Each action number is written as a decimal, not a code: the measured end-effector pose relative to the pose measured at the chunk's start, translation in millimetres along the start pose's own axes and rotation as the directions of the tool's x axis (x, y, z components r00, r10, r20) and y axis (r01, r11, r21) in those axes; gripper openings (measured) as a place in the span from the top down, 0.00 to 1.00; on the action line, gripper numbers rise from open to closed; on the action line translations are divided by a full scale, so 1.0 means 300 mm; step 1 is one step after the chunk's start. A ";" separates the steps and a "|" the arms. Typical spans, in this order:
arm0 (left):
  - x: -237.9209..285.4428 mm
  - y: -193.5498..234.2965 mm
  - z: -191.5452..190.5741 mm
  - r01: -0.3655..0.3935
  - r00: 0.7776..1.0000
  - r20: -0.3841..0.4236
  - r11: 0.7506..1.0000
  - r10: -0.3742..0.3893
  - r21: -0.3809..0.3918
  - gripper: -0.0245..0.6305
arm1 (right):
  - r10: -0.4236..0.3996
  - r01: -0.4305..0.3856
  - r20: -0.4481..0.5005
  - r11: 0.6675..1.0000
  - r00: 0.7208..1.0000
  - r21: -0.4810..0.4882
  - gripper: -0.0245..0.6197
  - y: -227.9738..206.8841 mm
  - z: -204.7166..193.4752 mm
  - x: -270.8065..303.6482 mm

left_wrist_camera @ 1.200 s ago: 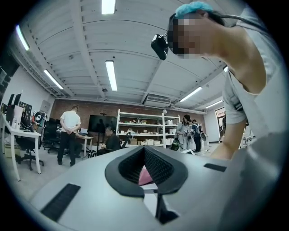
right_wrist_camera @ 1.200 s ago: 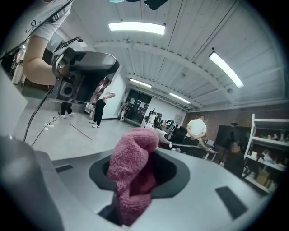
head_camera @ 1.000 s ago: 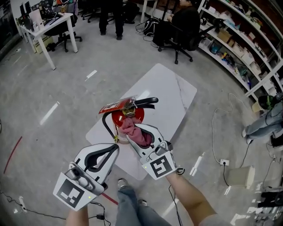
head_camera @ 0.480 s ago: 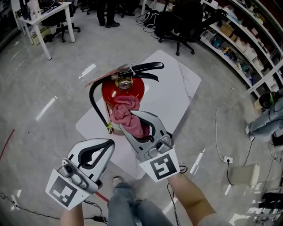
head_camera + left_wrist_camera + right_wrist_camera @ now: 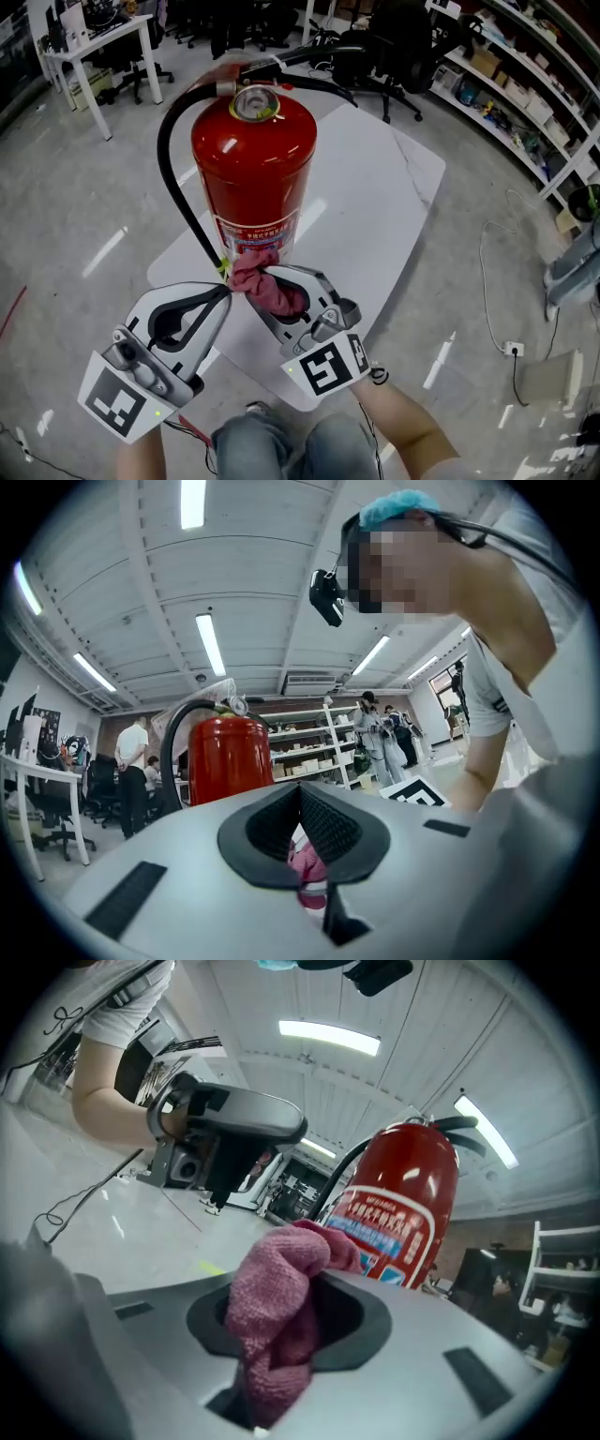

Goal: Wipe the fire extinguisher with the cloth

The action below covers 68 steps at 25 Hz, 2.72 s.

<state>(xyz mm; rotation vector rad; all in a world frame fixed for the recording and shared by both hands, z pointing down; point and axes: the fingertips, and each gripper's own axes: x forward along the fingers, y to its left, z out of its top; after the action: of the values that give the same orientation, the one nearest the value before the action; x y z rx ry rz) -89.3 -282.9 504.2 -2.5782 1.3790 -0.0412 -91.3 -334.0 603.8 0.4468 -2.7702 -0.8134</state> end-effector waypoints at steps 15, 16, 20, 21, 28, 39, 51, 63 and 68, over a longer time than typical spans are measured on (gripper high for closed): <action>-0.081 -0.133 -0.238 -0.035 0.998 0.044 0.999 0.034 0.030 0.95 | -0.091 0.096 0.044 0.985 0.995 -0.144 0.78 -0.019 -0.018 -0.024; -0.085 -0.133 -0.236 -0.041 0.998 0.044 0.999 0.040 0.024 0.95 | -0.106 0.117 0.076 0.981 0.991 -0.156 0.78 -0.058 0.041 -0.034; -0.105 -0.122 -0.201 -0.063 0.997 0.052 0.998 0.062 0.021 0.95 | -0.181 0.227 0.230 0.955 0.956 -0.191 0.78 -0.213 0.291 -0.073; -0.110 -0.120 -0.196 -0.068 0.996 0.052 0.997 0.066 0.030 0.95 | -0.208 0.260 0.256 0.947 0.944 -0.189 0.78 -0.248 0.336 -0.083; -0.127 -0.116 -0.199 -0.086 0.995 0.055 0.996 0.084 0.034 0.95 | -0.265 0.315 0.261 0.933 0.928 -0.175 0.78 -0.234 0.256 -0.087; -0.134 -0.150 -0.254 -0.081 0.996 0.042 0.996 0.079 0.027 0.95 | -0.137 0.135 0.004 0.972 0.991 -0.194 0.78 0.051 -0.176 -0.019; -0.155 -0.179 -0.274 -0.087 0.996 0.022 0.996 0.086 0.026 0.95 | -0.002 -0.033 -0.174 0.979 0.985 -0.199 0.78 0.205 -0.390 0.026; -0.156 -0.158 -0.305 -0.125 0.992 0.018 0.992 0.124 0.015 0.95 | -0.133 0.131 -0.018 0.985 0.991 -0.114 0.78 0.042 -0.209 -0.063; -0.112 -0.081 -0.273 -0.101 0.995 0.029 0.995 0.100 0.024 0.95 | -0.188 0.195 0.095 0.978 0.978 -0.073 0.78 -0.079 -0.043 -0.095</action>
<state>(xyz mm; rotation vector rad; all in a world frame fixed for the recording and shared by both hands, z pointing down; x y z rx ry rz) -98.5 -256.7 591.7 -2.4755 1.4864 -0.0075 -55.8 -349.5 597.7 0.6870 -2.7911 -1.0092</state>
